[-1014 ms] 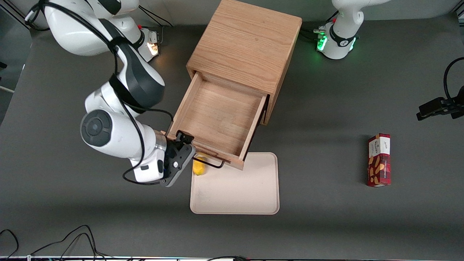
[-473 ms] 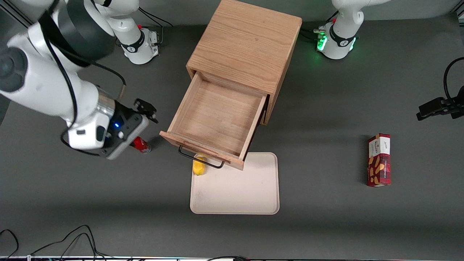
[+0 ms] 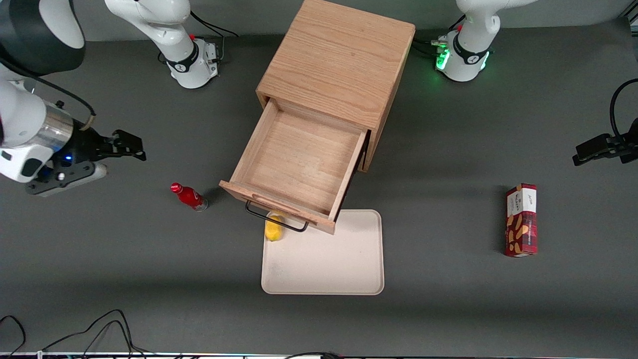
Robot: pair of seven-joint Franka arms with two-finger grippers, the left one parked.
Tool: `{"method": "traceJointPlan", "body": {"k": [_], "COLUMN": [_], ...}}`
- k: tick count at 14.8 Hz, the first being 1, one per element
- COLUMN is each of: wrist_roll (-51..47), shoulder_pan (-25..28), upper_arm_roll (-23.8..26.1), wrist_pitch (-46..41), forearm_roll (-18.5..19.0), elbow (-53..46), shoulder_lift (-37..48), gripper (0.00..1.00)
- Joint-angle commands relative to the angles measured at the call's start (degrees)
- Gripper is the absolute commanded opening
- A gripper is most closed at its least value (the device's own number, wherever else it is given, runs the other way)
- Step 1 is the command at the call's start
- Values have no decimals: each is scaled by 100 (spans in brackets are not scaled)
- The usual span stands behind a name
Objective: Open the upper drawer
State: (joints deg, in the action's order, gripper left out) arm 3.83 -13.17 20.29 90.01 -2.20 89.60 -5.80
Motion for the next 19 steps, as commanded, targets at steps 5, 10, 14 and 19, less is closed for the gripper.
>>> {"method": "traceJointPlan", "body": {"k": [5, 10, 14, 19], "wrist_roll": [-1588, -1087, -1078, -1078], "shoulder_pan": [-212, -221, 653, 1801], "upper_arm_roll": [36, 45, -785, -2003], "wrist_pitch": [-142, -203, -387, -528], "forearm_roll": [18, 35, 35, 35], "elbow": [418, 444, 435, 427], "shoulder_lift": [772, 922, 905, 957], "gripper": [100, 100, 100, 100]}}
